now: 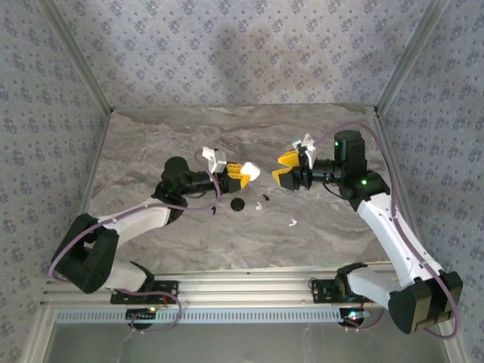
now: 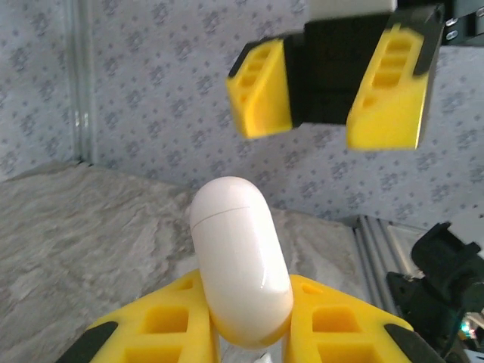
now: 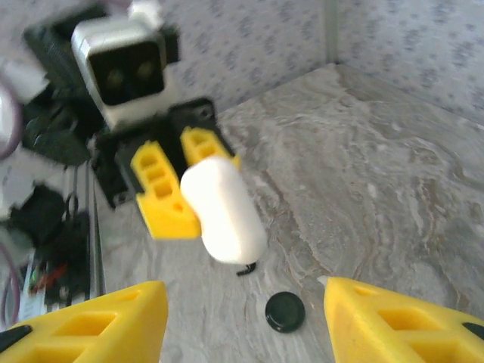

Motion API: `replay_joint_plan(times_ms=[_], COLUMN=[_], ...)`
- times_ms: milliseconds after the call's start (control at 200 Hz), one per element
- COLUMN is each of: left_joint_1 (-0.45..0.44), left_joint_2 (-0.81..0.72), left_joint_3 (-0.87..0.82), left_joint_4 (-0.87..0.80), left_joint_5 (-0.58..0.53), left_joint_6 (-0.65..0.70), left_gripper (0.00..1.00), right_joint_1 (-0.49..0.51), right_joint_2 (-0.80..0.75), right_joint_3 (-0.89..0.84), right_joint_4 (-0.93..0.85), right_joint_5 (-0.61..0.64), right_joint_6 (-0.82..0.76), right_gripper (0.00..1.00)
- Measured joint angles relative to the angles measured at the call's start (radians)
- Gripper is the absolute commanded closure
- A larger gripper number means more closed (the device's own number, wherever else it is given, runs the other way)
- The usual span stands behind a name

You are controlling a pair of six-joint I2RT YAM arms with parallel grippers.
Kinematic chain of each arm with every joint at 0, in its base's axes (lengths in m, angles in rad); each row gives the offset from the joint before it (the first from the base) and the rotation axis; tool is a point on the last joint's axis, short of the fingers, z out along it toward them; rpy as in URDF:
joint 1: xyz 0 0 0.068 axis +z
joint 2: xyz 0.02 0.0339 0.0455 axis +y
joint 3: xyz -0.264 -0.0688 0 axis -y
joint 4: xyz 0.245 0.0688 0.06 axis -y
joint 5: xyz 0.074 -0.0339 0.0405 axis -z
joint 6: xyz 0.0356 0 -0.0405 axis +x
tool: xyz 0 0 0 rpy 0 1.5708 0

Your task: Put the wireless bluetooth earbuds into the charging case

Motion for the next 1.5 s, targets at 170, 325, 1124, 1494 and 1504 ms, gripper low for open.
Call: replay_joint_plan(times_ms=[170,325,1124,1494,1504], left_joint_1=[0.0,-0.001,-0.024,-0.054,-0.056], left_joint_2=[0.007,0.007,-0.005,-0.127,-0.127], left_joint_3=[0.021,0.042,0.059,0.215,0.217], left_joint_4=[0.027,0.026,-0.015,-0.718,-0.731], left_joint_5=[0.071,0.109,0.149,0.001,-0.002], left_joint_6=[-0.024,-0.025,0.018,0.511,0.523], left_gripper=[0.8,0.8,0.53,0.42,0.42], right_joint_1=[0.004,0.032,0.115,0.159,0.164], right_joint_2=[0.077,0.137,0.248,0.192,0.191], right_joint_3=[0.066,0.115,0.243,0.254,0.254], right_joint_4=[-0.098,-0.135,-0.328,-0.532,-0.536], right_joint_5=[-0.072,-0.106,-0.166,0.22,0.233], right_joint_6=[-0.182,-0.263,-0.449,-0.613,-0.618], right_gripper=[0.42,0.42,0.84,0.84,0.84])
